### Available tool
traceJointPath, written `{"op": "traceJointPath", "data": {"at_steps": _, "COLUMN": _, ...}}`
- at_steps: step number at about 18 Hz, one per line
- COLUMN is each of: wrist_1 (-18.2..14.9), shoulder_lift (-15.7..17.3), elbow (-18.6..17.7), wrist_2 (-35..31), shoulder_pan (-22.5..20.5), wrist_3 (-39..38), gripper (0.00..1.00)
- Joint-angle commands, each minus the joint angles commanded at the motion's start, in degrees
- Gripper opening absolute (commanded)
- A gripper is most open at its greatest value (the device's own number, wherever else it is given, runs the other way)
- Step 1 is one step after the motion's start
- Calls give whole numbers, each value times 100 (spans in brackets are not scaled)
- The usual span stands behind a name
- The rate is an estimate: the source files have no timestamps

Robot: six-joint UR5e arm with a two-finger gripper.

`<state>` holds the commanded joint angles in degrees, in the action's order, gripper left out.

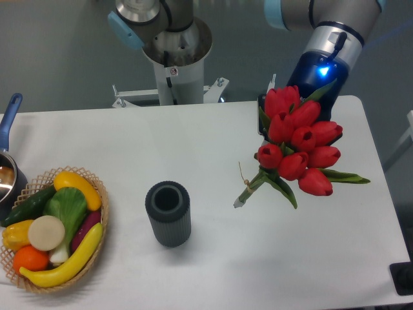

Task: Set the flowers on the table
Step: 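Hold the red tulip bunch in the gripper and begin moving it, then lower the held red tulips down onto the table surface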

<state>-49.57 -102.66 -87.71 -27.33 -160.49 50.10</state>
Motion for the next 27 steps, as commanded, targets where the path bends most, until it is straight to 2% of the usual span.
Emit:
{"op": "traceJointPath", "data": {"at_steps": 7, "wrist_1": 61, "shoulder_lift": 18, "elbow": -53, "wrist_2": -61, "shoulder_pan": 9, "wrist_3": 105, "gripper": 34}}
{"op": "traceJointPath", "data": {"at_steps": 10, "wrist_1": 53, "shoulder_lift": 53, "elbow": -53, "wrist_2": -332, "shoulder_pan": 17, "wrist_3": 97, "gripper": 34}}
{"op": "traceJointPath", "data": {"at_steps": 18, "wrist_1": 44, "shoulder_lift": 343, "elbow": -238, "wrist_2": -1799, "shoulder_pan": 131, "wrist_3": 114, "gripper": 34}}
{"op": "traceJointPath", "data": {"at_steps": 23, "wrist_1": 0, "shoulder_lift": 334, "elbow": -272, "wrist_2": -3372, "shoulder_pan": 605, "wrist_3": 456, "gripper": 34}}
{"op": "traceJointPath", "data": {"at_steps": 27, "wrist_1": -9, "shoulder_lift": 290, "elbow": -553, "wrist_2": -4550, "shoulder_pan": 966, "wrist_3": 920, "gripper": 34}}
